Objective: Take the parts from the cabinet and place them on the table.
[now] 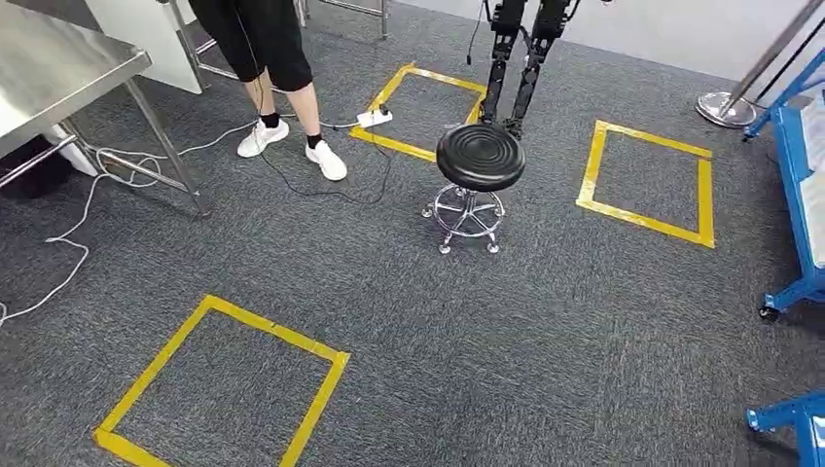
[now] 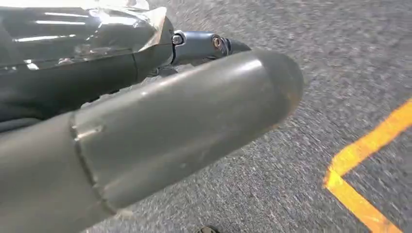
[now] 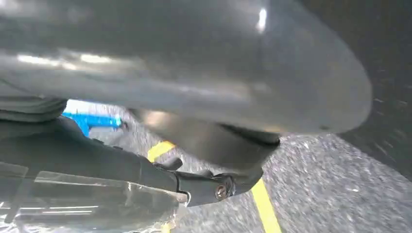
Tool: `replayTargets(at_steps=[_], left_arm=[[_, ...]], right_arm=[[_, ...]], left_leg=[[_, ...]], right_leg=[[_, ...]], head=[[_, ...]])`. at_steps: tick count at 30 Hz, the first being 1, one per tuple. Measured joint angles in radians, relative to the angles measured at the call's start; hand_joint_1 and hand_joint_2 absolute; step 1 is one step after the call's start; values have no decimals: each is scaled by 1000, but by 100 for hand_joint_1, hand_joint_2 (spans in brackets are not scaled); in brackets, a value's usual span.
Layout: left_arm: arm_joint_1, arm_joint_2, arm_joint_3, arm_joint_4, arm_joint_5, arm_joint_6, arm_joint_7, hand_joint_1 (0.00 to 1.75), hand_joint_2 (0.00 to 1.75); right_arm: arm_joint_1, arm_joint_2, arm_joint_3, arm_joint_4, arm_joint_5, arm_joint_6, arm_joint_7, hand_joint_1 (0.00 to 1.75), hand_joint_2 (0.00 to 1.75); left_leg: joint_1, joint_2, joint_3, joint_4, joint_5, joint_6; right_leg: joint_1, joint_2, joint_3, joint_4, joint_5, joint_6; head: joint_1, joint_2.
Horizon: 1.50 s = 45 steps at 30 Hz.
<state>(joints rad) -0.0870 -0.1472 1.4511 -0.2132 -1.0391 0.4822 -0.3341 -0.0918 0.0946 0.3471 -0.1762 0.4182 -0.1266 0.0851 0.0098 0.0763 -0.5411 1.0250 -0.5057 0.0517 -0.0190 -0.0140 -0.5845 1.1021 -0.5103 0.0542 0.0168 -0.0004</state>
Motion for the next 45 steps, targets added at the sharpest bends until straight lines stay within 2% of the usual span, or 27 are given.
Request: replayTargets(at_steps=[1, 2, 6, 7, 8, 11, 13, 15, 16, 17, 21, 23, 24, 27, 29, 30, 31, 32, 33, 36, 37, 38, 39, 40, 42, 43, 45], left_arm=[[0, -5, -3, 0, -2, -3, -10, 0, 0], [3, -10, -7, -2, -8, -12, -23, 0, 0], [3, -22, -17, -5, -11, -17, -34, 0, 0], [3, -21, -21, -8, -11, -17, -34, 0, 0], [5, -23, -23, -9, -11, -18, -34, 0, 0], [13, -23, -25, -11, -11, -18, -34, 0, 0], [16, -23, -26, -11, -11, -18, -34, 0, 0], [17, -23, -26, -13, -11, -19, -34, 0, 0], [18, -23, -26, -13, -11, -19, -34, 0, 0], [19, -24, -26, -13, -11, -19, -34, 0, 0], [17, -24, -27, -17, -11, -20, -34, 0, 0], [17, -24, -27, -17, -11, -20, -34, 0, 0], [20, -24, -27, -18, -11, -20, -34, 0, 0], [21, -24, -27, -18, -11, -21, -34, 0, 0], [20, -25, -27, -18, -17, -40, -50, 0, 0], [20, -25, -30, -18, -23, -68, -71, 0, 0], [20, -25, -35, -18, -31, -87, -89, 0, 0], [20, -25, -43, -18, -35, -111, -109, 0, 0], [21, -24, -50, -18, -44, -134, -127, 0, 0], [15, -13, -80, -18, -86, -220, -156, 0, 0], [13, -9, -95, -18, -102, -249, -164, 0, 0], [13, 3, -107, -18, -111, -272, -169, 0, 0], [13, 6, -118, -17, -122, -292, -173, 0, 0], [14, 12, -128, -16, -126, -304, -173, 0, 0], [16, 24, -142, -16, -140, -339, -161, 0, 0], [16, 29, -150, -16, -145, -347, -158, 0, 0], [15, 32, -159, -16, -149, -355, -157, 0, 0]], right_arm=[[2, -2, -1, 0, -6, -3, -1, 0, 0], [3, -6, -5, 0, -13, -5, -5, 0, 0], [23, -13, -18, 0, -20, -12, -13, 0, 0], [30, -13, -19, 0, -20, -13, -13, 0, 0], [31, -13, -19, 0, -20, -15, -13, 0, 0], [29, -12, -20, 0, -20, -15, -13, 0, 0], [34, -13, -22, 0, -20, -14, -13, 0, 0], [35, -12, -23, 0, -20, -15, -13, 0, 0], [34, -12, -23, 0, -20, -15, -13, 0, 0], [31, -13, -23, 0, -20, -14, -13, 0, 0], [35, -13, -24, 0, -20, -15, -13, 0, 0], [36, -13, -24, 0, -20, -15, -13, 0, 0], [32, -13, -24, 0, -20, -15, -13, 0, 0], [30, -13, -25, 0, -21, -15, -13, 0, 0], [33, -14, -27, 0, -34, -15, -13, 0, 0], [35, -19, -33, 0, -52, -14, -11, 0, 0], [35, -23, -43, 0, -65, -15, -8, 0, 0], [34, -28, -56, 0, -80, -14, -6, 0, 0], [33, -31, -68, 0, -97, -15, -2, 0, 0], [42, -37, -110, 1, -152, -29, 4, 0, 0], [44, -37, -129, 0, -172, -42, 2, 0, 0], [48, -33, -145, 1, -186, -50, -2, 0, 0], [49, -30, -162, 1, -196, -56, -7, 0, 0], [49, -25, -177, 1, -205, -59, -13, 0, 0], [52, -19, -202, 1, -224, -68, -18, 0, 0], [54, -16, -212, 1, -227, -71, -19, 0, 0], [58, -16, -228, 1, -233, -75, -24, 0, 0]], left_leg=[[-1, 10, 4, 0, 0, -1], [-9, 20, 7, 2, -3, -6], [-6, 56, 17, -1, -5, -26], [3, 14, 11, 17, -19, -35], [7, -36, -7, 59, -53, -40], [11, -75, -101, 265, -155, -53], [20, -76, -103, 266, -122, -64], [35, -87, -38, 128, -35, -74], [45, -120, -7, 58, -5, -80], [47, -174, 4, 25, -17, -84], [25, -129, 0, 21, -13, -38], [28, -103, 2, 9, -3, -18], [26, -84, 0, 9, -2, -14], [20, -36, -4, 10, -2, -12], [19, -12, -3, 10, -3, -13], [19, 1, -1, 10, -3, -14], [19, 10, 1, 10, -5, -17], [12, 19, 4, 10, -8, -22], [9, 29, 10, 10, -14, -32], [12, 59, 26, 1, -19, -50], [20, 48, 26, 11, -25, -57], [22, -8, 18, 36, -48, -62], [22, -42, -6, 90, -88, -61], [23, -60, -41, 166, -131, -62], [22, -76, -103, 289, -172, -66], [23, -76, -108, 288, -154, -67], [28, -81, -71, 186, -71, -69]], right_leg=[[8, -51, 52, -78, 9, -10], [23, -64, 48, -92, 10, -17], [20, -19, 43, -103, 23, -36], [-8, -10, 59, -110, 33, -42], [-8, -2, 55, -111, 37, -52], [-6, 31, 45, -110, 43, -60], [-11, 58, 46, -109, 45, -57], [-17, 86, 45, -100, 46, -54], [-18, 98, 39, -91, 42, -44], [-8, 107, 25, -75, 37, -32], [-10, 156, -8, -84, 53, 11], [-10, 69, -27, -36, 29, 4], [-10, 44, -65, 34, -10, -4], [-9, 30, -147, 212, -72, -3], [-10, 22, -104, 145, -40, 11], [-10, 7, -48, 48, -7, 18], [-10, -26, 3, -39, 16, 19], [-3, -72, 17, -75, 23, 6], [13, -69, 17, -81, 28, 1], [15, -32, 12, -81, 30, -22], [-15, -18, 27, -90, 39, -35], [-12, -8, 26, -89, 41, -37], [-10, 1, 23, -89, 42, -41], [-8, 13, 22, -88, 46, -56], [-3, 42, 20, -88, 46, -56], [-2, 57, 22, -88, 46, -56], [-5, 85, 26, -85, 46, -55]], head=[[0, 0], [-3, 0], [-2, 0], [-5, 0], [-8, 0], [-11, 0], [-10, 0], [-11, 0], [-11, 0], [-14, 0], [-10, 0], [-6, 0], [-1, 0], [-1, 0], [0, 0], [0, 0], [0, 0], [-2, 0], [-3, 0], [-5, 0], [-6, 0], [-12, 0], [-14, 0], [-16, 0], [-16, 0], [-14, 0], [-16, 0]])
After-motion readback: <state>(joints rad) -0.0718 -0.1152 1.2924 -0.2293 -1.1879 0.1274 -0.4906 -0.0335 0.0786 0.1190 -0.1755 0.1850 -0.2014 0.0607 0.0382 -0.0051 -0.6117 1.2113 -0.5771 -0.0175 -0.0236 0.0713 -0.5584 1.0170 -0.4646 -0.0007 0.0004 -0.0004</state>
